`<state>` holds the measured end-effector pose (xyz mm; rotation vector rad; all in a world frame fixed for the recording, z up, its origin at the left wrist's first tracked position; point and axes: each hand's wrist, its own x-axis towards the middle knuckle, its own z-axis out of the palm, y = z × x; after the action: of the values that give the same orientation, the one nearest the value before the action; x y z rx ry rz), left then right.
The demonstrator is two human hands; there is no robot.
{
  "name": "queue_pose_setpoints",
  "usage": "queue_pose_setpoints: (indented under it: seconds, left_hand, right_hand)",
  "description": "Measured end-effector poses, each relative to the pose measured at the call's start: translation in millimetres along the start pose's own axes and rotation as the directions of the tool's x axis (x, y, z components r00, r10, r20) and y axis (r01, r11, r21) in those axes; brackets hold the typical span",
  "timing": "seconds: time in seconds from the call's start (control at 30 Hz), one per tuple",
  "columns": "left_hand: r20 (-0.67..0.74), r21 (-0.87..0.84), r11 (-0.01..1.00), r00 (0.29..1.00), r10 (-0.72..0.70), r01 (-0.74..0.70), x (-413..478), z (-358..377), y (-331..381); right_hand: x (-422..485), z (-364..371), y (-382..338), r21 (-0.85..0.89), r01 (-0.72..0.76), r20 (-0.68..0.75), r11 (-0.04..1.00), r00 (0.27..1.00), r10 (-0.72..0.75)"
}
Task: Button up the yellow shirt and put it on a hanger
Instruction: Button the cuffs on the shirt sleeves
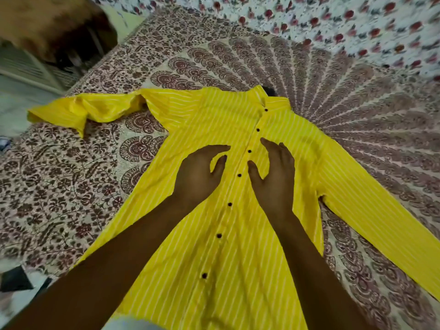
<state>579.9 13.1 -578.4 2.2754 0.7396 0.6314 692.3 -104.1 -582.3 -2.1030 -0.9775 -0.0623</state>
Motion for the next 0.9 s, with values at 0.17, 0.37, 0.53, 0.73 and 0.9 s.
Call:
queue_pose_setpoints:
  seconds: [0.17,0.37,0.53,0.73,0.9]
  left_hand:
    - [0.042,-0.015,0.998,0.997,-0.061,0.061,19.3,-17.9,-57.5]
    - [-0.048,0.043,0.978,0.978,-0.204,0.206,56.7,-55.0,-157.4]
    - [-0.108,0.314,0.9,0.953,-0.282,0.302,81.4,-87.6,-241.7]
    - [-0.071,0.574,0.741,0.924,-0.377,0.347,99.3,-102.8,-314.0]
    - [0.053,0.704,0.671,0.925,-0.376,0.232,116.1,-123.1,-363.9]
  right_hand:
    - [13.8,59.8,-11.2,0.022,-0.034,0.045,0.999,0.998,0.033]
    - [45.1,150.6,-28.2,0.086,-0.087,0.165,0.993,0.984,0.072]
    - [81.0,219.2,-54.1,0.071,-0.033,0.281,0.997,0.96,0.012]
    - [120.0,302.5,-75.6,-0.248,0.089,0.452,0.965,0.891,0.034]
    - [133.6,322.6,-62.3,-0.38,0.004,0.443,0.925,0.878,0.179]
